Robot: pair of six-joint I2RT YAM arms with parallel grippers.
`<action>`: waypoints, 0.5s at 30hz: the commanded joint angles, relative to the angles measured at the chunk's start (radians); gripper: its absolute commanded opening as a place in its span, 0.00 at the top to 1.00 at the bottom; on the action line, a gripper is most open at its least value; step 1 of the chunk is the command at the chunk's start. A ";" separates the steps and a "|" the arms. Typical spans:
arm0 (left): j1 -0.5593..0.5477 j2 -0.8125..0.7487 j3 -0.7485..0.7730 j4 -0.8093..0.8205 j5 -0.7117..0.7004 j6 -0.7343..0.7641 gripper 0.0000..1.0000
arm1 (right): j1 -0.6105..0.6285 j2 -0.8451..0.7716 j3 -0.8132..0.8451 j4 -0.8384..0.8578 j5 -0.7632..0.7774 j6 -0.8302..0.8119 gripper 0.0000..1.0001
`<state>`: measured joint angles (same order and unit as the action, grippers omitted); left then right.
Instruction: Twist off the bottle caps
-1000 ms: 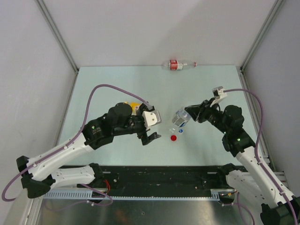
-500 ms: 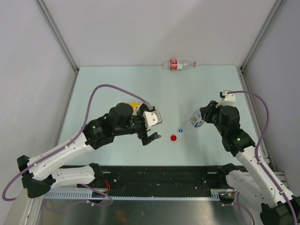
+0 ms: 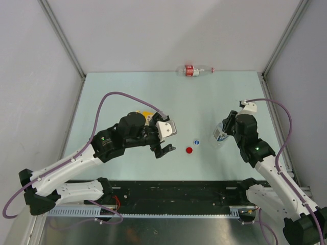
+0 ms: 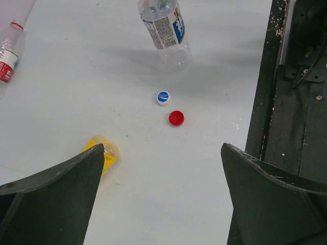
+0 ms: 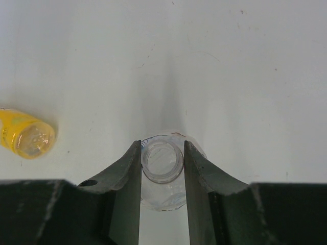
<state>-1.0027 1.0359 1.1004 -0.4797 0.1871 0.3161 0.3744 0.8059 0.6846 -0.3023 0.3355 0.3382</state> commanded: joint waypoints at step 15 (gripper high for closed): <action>-0.011 0.001 -0.002 0.035 -0.018 0.011 0.00 | -0.003 0.007 0.018 0.021 -0.007 -0.008 0.42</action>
<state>-1.0061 1.0420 1.1004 -0.4797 0.1848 0.3157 0.3744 0.8173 0.6846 -0.2920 0.3305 0.3359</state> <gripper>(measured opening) 0.994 0.509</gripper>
